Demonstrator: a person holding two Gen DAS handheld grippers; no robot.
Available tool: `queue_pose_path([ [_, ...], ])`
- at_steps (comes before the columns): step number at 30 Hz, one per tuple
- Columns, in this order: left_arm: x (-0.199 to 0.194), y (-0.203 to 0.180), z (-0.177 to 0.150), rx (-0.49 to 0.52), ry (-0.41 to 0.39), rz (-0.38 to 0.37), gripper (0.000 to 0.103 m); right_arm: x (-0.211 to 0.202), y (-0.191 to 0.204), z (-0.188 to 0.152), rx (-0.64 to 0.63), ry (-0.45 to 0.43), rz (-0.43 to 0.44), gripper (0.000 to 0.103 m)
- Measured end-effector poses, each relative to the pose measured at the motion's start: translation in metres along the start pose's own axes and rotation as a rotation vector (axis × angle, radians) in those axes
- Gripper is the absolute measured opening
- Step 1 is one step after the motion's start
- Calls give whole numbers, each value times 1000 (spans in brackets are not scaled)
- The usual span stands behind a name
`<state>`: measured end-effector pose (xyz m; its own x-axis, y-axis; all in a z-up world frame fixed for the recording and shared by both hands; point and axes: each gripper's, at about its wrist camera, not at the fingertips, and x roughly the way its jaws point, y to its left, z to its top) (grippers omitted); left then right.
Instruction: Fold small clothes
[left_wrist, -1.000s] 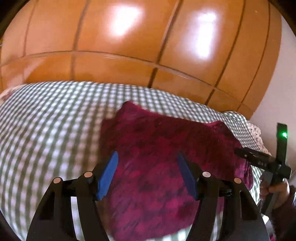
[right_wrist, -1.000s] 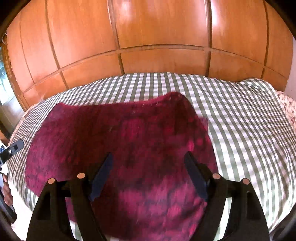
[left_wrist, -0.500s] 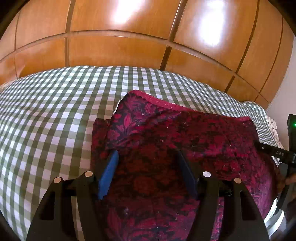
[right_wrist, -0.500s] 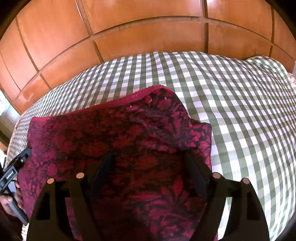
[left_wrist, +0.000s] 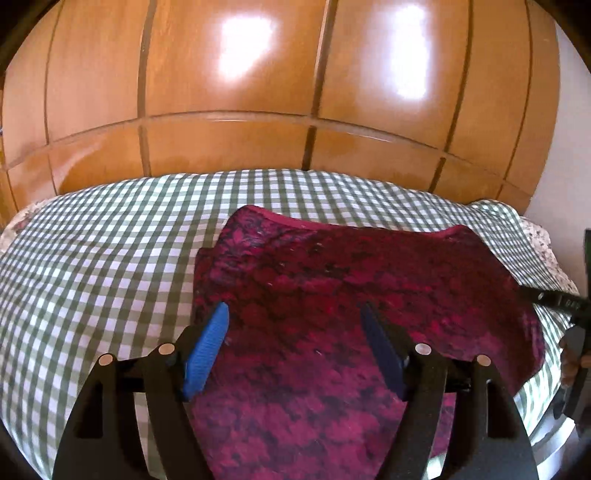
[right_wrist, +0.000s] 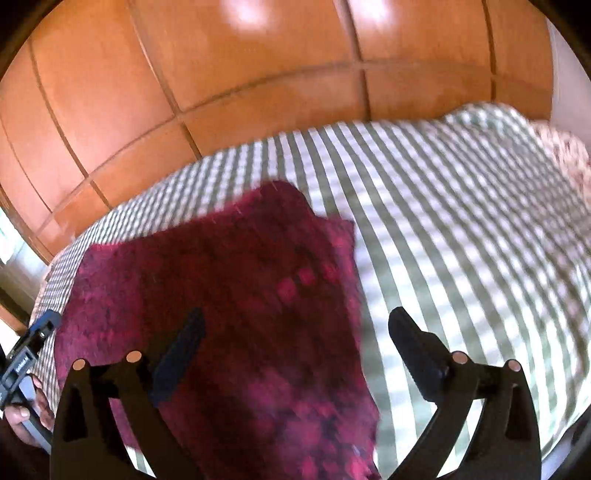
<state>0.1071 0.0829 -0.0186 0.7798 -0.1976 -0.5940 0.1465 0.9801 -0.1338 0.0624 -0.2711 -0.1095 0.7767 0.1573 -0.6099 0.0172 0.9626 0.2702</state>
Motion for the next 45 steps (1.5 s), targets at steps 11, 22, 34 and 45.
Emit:
queue_pose_path([
  [11,-12,-29,-16,79,9,-15,73,2,-29,-46,178,67,220,99],
  [22,-5,-41,-27,121,44,-28,73,-10,-29,-55,132,81,222,70],
  [34,21,-45,-32,122,126,-48,73,10,-18,-53,91,81,210,63],
  [45,30,-33,-34,38,159,-116,75,-37,25,-28,-26,5,187,30],
])
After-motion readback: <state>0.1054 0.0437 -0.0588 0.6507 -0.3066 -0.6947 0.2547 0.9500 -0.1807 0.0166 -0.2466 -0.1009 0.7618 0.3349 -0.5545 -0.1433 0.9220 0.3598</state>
